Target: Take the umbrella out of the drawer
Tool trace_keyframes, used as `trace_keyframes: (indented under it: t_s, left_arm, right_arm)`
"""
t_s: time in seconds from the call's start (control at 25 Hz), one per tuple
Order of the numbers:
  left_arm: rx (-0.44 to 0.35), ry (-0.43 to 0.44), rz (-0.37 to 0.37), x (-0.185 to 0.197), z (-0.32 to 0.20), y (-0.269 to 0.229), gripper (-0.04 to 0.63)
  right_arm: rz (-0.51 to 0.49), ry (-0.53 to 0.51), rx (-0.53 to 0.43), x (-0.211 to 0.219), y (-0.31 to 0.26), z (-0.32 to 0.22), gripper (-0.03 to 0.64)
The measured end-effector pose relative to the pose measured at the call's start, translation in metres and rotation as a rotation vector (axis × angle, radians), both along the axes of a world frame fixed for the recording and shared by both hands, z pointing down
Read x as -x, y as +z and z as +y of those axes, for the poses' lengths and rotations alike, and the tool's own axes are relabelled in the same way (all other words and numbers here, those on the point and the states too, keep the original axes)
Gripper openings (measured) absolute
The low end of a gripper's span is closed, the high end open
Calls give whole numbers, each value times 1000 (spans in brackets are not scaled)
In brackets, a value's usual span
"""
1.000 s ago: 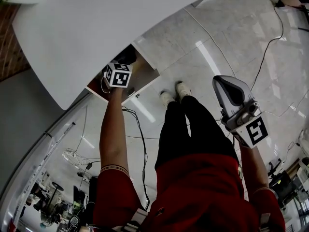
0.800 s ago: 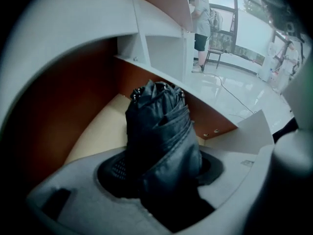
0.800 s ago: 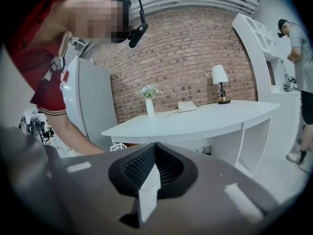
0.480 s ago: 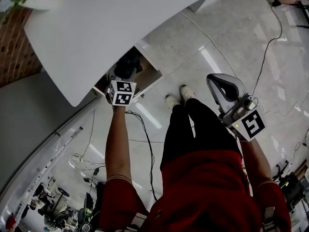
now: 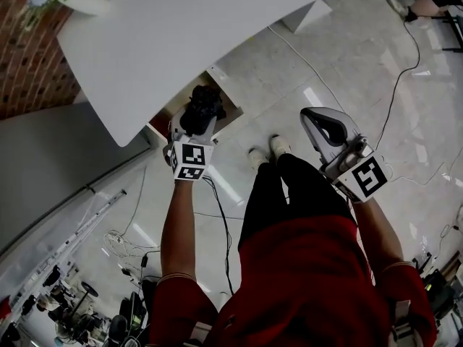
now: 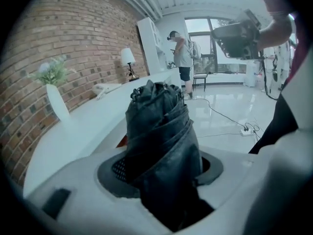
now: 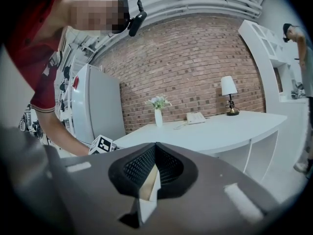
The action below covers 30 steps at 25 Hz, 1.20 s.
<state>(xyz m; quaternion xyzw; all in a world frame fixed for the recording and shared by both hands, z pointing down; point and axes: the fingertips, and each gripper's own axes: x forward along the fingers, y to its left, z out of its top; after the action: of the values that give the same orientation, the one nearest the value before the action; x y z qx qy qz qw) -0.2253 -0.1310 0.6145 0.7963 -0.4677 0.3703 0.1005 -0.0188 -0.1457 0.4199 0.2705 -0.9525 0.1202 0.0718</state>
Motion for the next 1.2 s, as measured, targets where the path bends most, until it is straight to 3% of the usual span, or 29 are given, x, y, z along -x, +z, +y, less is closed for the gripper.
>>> trace_keyframes:
  t_s: [0.64,1.08,1.2]
  left_arm:
    - [-334,-158,225,-57,43,-220,259]
    - [-517,-249,238,-62,88,-325,259]
    - [-559,-265,244,-59,101,-343,259]
  right_arm:
    - [-91,-88,-114,-12,-82,16,12]
    - [-237,-137,-178,-12,-142,34,12]
    - [-210,-141,-180,-15,-139,40,12]
